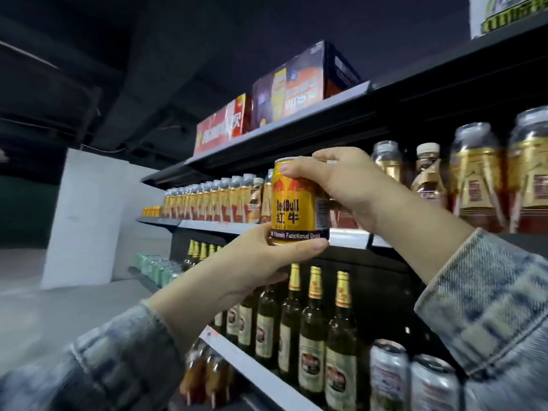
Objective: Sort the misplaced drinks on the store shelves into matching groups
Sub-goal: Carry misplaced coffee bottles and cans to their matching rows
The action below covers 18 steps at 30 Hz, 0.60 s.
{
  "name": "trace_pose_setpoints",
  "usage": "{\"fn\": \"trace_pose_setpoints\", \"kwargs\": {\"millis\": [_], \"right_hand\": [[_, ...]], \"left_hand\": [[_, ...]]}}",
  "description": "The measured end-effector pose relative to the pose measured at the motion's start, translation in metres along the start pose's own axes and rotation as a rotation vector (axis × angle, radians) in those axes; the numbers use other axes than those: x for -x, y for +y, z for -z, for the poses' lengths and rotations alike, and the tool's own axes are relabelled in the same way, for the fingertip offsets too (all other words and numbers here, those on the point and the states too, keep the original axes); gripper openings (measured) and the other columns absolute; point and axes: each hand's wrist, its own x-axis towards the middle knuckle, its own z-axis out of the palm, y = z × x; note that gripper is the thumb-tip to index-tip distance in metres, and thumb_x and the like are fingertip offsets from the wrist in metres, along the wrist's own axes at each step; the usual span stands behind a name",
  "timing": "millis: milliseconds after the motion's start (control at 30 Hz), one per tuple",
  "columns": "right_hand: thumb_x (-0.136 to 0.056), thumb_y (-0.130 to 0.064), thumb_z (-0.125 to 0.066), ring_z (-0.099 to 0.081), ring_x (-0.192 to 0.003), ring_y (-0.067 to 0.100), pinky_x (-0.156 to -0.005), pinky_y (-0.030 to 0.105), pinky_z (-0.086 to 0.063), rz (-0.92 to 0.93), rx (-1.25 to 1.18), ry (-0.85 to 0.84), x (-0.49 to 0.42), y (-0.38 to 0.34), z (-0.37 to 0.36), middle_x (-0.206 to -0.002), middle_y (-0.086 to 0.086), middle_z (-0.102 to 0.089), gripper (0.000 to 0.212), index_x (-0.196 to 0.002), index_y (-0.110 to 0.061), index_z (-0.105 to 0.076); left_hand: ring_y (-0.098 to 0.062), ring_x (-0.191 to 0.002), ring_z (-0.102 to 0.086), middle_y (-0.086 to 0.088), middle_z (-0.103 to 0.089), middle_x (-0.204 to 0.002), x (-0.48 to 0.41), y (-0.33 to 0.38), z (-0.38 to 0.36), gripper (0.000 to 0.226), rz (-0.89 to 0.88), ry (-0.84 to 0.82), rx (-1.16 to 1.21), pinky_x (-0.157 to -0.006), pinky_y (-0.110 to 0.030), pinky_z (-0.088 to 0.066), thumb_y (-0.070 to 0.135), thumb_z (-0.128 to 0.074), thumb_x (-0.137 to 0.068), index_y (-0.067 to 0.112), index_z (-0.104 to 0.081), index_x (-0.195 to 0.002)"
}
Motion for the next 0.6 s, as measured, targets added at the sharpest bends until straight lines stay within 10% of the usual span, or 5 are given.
{"fn": "trace_pose_setpoints", "kwargs": {"millis": [400,600], "right_hand": [[-0.067,-0.044,-0.078,-0.059,-0.106,0.021,-0.083,0.035,-0.051,0.016,0.009,-0.08,-0.127,0.051,-0.175,-0.125,0.006,-0.058,0.088,-0.141,-0.012,-0.041],[-0.043,-0.061,-0.07,-0.066,-0.093,0.023,-0.081,0.04,-0.056,0.024,0.119,-0.176,-0.213,0.098,-0.266,-0.102,0.006,-0.069,0.085,-0.112,-0.012,-0.064]], "left_hand": [[-0.012,-0.109,-0.055,0.009,-0.066,-0.109,-0.091,-0.098,0.168,0.037,0.002,0.096,-0.126,-0.096,-0.036,-0.045,0.052,-0.074,-0.066,0.036,-0.063,-0.097],[-0.026,-0.093,-0.061,-0.004,-0.069,-0.099,-0.158,-0.166,0.264,0.039,-0.033,0.149,-0.169,-0.089,-0.037,-0.048,0.04,-0.077,-0.065,0.025,-0.067,-0.1]]}}
